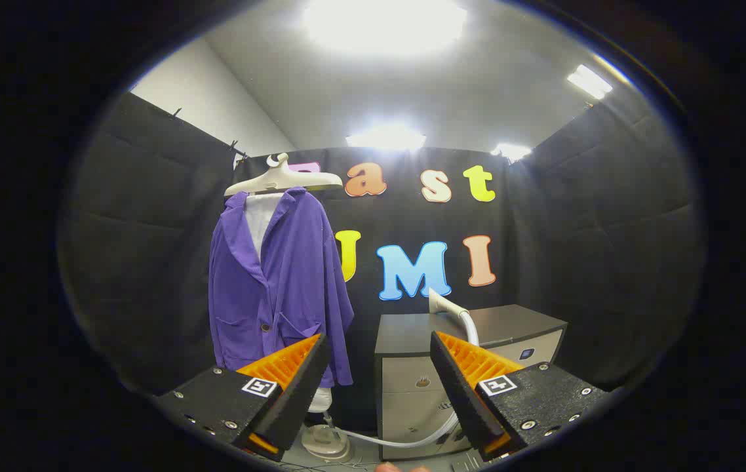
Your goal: Iron the clothes twice with a garment steamer, once on the left side and once on the right side.
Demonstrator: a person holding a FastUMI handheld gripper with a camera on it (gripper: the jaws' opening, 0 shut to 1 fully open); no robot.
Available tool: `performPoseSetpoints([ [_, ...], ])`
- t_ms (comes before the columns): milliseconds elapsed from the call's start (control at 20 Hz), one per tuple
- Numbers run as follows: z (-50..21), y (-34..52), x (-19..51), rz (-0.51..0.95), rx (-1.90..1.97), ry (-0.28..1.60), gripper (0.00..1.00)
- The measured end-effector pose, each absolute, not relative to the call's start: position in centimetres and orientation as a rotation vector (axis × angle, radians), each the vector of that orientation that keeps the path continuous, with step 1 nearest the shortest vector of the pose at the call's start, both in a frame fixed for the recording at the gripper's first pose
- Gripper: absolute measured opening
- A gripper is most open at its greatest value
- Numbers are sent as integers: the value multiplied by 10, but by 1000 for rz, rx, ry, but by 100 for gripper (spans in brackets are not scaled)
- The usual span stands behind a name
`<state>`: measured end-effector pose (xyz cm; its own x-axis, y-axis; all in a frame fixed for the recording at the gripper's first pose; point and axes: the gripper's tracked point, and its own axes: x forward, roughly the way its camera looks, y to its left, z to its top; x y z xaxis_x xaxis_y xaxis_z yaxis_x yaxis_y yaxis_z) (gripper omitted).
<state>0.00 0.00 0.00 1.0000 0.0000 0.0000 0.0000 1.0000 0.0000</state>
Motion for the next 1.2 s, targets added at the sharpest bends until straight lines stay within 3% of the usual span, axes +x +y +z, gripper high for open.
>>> performPoseSetpoints([
  [1200,-6,-7,12,-88,-72,37,95],
])
